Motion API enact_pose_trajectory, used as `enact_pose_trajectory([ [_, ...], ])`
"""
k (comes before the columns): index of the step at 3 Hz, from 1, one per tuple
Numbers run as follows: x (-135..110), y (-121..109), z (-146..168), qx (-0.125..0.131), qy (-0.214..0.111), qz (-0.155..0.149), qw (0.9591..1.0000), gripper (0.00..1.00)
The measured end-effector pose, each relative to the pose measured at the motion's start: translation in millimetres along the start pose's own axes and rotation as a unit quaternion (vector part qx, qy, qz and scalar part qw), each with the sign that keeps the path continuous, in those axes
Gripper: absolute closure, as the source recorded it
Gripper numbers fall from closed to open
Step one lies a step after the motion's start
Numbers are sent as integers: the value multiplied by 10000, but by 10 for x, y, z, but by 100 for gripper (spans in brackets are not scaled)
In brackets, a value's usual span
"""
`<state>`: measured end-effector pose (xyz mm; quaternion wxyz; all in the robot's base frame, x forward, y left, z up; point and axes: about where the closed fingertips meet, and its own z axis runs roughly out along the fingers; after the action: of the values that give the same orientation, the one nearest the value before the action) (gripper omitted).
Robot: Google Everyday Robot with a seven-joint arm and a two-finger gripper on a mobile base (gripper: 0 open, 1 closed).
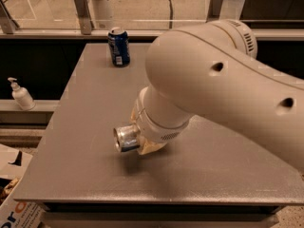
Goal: Knock redbull can over
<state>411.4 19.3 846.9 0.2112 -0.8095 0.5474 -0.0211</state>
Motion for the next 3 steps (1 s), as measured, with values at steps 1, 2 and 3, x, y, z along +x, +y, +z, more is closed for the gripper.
enact_pose_trajectory([
  [1,73,42,31,-163,274,-123,9994,100],
  [2,130,49,24,-326,503,-277,9978,100],
  [3,163,54,11,-505,690,-482,9952,100],
])
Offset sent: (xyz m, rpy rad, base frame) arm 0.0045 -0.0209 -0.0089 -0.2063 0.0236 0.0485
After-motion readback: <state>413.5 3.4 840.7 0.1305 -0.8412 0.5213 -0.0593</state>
